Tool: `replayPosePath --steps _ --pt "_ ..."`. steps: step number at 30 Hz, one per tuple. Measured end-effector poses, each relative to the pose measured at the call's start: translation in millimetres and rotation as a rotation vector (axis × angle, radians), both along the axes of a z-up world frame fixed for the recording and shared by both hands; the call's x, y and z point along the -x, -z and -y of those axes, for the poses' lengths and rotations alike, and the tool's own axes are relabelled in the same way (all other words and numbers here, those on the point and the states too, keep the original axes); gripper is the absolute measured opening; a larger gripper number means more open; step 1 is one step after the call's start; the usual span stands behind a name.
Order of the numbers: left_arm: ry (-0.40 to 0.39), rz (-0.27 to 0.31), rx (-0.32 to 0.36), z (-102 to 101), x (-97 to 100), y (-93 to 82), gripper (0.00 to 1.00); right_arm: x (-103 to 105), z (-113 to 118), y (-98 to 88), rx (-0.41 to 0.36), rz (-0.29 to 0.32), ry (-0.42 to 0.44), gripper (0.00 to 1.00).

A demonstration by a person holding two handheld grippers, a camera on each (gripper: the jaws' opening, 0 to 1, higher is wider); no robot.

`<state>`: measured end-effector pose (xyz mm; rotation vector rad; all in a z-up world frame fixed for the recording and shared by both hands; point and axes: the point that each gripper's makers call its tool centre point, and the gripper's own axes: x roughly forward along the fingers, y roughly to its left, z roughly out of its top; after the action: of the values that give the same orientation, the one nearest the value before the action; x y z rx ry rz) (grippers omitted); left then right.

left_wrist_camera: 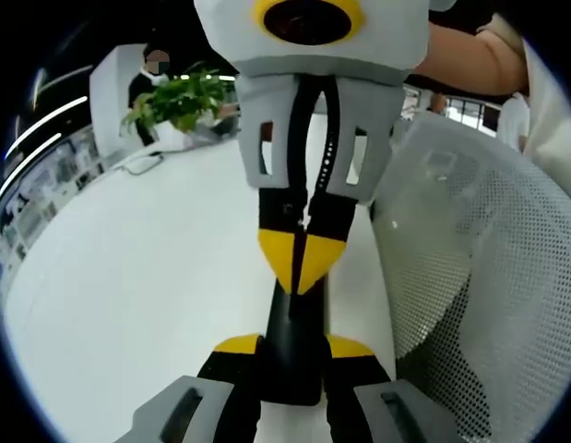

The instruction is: Press the specified remote control buttons in sequence, fully releasing each button before pressing the next.

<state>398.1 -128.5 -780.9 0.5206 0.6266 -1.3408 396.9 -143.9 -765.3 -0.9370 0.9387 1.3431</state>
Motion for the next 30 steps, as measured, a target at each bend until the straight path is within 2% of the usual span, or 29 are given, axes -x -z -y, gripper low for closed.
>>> replayPosePath --steps 10,30 --pt "0.001 0.0 0.0 0 0.1 -0.2 0.24 -5 -10 -13.3 -0.008 0.028 -0.03 0.0" --pt "0.004 -0.001 0.002 1 -0.8 -0.3 0.24 2 -15 6.0 0.033 0.005 -0.069 0.0"
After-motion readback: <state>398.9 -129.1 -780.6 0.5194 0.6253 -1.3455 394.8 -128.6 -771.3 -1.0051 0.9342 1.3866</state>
